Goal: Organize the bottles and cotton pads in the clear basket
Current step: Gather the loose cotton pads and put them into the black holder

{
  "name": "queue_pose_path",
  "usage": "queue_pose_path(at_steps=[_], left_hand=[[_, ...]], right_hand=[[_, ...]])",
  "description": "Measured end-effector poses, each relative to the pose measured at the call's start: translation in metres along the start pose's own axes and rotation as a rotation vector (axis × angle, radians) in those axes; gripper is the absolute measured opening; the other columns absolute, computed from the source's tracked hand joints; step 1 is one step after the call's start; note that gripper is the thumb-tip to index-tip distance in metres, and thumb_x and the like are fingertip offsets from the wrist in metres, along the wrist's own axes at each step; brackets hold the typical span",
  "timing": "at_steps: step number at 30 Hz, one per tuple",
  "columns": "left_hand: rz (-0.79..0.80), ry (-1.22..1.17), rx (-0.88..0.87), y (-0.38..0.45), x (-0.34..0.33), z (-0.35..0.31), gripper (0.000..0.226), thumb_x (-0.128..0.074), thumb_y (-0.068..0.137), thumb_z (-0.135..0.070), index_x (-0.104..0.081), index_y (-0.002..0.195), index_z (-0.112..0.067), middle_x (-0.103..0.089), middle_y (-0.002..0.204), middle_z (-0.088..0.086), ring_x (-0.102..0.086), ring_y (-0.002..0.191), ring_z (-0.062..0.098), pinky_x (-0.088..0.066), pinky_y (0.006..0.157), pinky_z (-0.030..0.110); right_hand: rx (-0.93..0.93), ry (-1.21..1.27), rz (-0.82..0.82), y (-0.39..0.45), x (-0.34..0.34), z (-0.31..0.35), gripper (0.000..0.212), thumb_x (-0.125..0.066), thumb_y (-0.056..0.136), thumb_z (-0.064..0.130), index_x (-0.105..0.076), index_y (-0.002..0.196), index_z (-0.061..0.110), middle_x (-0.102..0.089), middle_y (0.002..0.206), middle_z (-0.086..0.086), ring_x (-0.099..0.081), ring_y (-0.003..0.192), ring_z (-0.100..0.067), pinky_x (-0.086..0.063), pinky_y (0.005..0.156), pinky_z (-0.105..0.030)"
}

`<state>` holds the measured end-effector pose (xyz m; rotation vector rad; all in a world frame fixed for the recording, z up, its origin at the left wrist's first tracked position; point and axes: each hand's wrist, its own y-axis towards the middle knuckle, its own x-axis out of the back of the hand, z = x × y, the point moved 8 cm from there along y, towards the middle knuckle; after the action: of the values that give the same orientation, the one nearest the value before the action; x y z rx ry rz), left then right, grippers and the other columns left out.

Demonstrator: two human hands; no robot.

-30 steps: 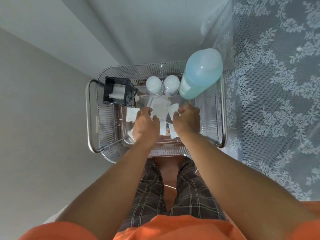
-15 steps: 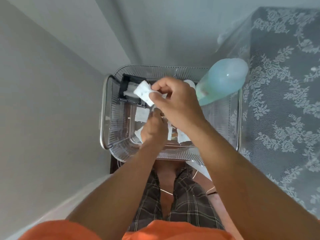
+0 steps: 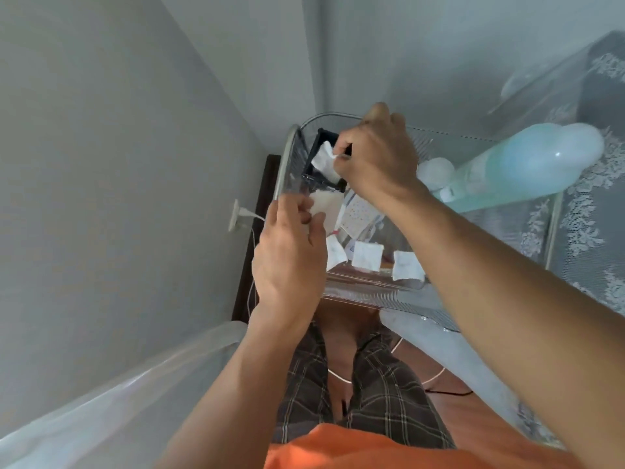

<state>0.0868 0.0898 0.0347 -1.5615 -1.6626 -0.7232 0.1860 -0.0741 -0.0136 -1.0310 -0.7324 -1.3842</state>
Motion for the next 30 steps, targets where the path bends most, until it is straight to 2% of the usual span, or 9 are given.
queue_pose_path(at_steps=[5,11,15,19,21,24,26,28,30], left_hand=[[0.011,0.078,-0.052,0.034,0.002,-0.02,0.016,-0.064,0.094,-0.026,-0.054,0.106,-0.019,-0.063,0.098,-0.003,-0.058,0.07,0.021,-0.033,0.056,0.031],[0.095,0.196,-0.062,0.068,-0.027,-0.035,0.016,-0.061,0.096,-0.018,-0.054,0.11,-0.014,-0.063,0.109,0.004,-0.063,0.081,0.031,-0.038,0.06,0.037],[0.136,0.29,-0.089,0.078,-0.047,-0.046,0.019,-0.053,0.098,-0.012,-0.052,0.116,-0.007,-0.058,0.113,0.012,-0.064,0.083,0.037,-0.05,0.065,0.046],[0.11,0.322,-0.05,0.084,-0.056,-0.046,0.015,-0.051,0.097,-0.009,-0.053,0.113,-0.009,-0.058,0.107,0.011,-0.061,0.078,0.034,-0.043,0.06,0.042],[0.085,0.31,-0.034,0.086,-0.057,-0.046,0.016,-0.052,0.097,-0.009,-0.052,0.113,-0.009,-0.057,0.11,0.011,-0.059,0.079,0.033,-0.042,0.061,0.042],[0.03,0.247,-0.044,0.081,-0.053,-0.051,0.018,-0.055,0.098,-0.014,-0.051,0.115,-0.011,-0.053,0.118,0.009,-0.049,0.073,0.028,-0.036,0.061,0.039],[0.005,0.265,-0.123,0.072,-0.052,-0.057,0.015,-0.049,0.1,-0.018,-0.053,0.114,-0.015,-0.053,0.12,0.007,-0.043,0.068,0.025,-0.031,0.053,0.034],[0.036,0.361,-0.198,0.061,-0.057,-0.058,0.02,-0.041,0.101,-0.028,-0.056,0.112,-0.02,-0.056,0.119,0.001,-0.044,0.062,0.024,-0.022,0.047,0.029],[0.121,0.444,-0.195,0.055,-0.066,-0.049,0.034,-0.032,0.101,-0.041,-0.058,0.111,-0.022,-0.059,0.117,0.0,-0.05,0.066,0.028,-0.028,0.053,0.032]], right_hand=[[0.048,0.042,-0.045,-0.006,0.004,0.006,0.014,-0.08,0.086,0.024,-0.08,0.1,0.026,-0.055,0.116,-0.006,-0.052,0.108,-0.03,-0.049,0.07,-0.036],[-0.08,0.314,-0.37,-0.065,0.035,-0.041,0.013,-0.073,0.091,0.021,-0.075,0.104,0.018,-0.057,0.107,-0.006,-0.059,0.096,-0.022,-0.044,0.066,-0.024],[-0.195,0.368,-0.23,-0.121,0.012,-0.081,0.01,-0.071,0.094,0.018,-0.073,0.103,0.019,-0.058,0.107,-0.005,-0.061,0.094,-0.02,-0.042,0.069,-0.024],[-0.241,0.32,-0.056,-0.154,-0.016,-0.102,0.008,-0.07,0.092,0.018,-0.072,0.097,0.024,-0.059,0.102,0.002,-0.061,0.093,-0.019,-0.048,0.066,-0.032],[-0.253,0.286,-0.019,-0.16,-0.021,-0.108,0.007,-0.07,0.092,0.019,-0.071,0.095,0.026,-0.061,0.1,0.003,-0.061,0.093,-0.017,-0.042,0.062,-0.027],[-0.266,0.229,0.037,-0.163,-0.028,-0.118,0.005,-0.07,0.094,0.023,-0.071,0.098,0.025,-0.063,0.105,0.001,-0.062,0.094,-0.019,-0.039,0.066,-0.028],[-0.292,0.18,0.077,-0.164,-0.031,-0.125,0.007,-0.069,0.094,0.025,-0.071,0.101,0.024,-0.063,0.109,0.0,-0.064,0.093,-0.023,-0.04,0.067,-0.029],[-0.307,0.106,0.124,-0.164,-0.036,-0.132,0.012,-0.069,0.095,0.026,-0.07,0.107,0.023,-0.064,0.111,-0.003,-0.066,0.092,-0.026,-0.044,0.068,-0.032],[-0.326,0.026,0.181,-0.162,-0.042,-0.138,0.019,-0.07,0.094,0.025,-0.068,0.113,0.022,-0.065,0.113,-0.005,-0.068,0.097,-0.029,-0.052,0.075,-0.038]])
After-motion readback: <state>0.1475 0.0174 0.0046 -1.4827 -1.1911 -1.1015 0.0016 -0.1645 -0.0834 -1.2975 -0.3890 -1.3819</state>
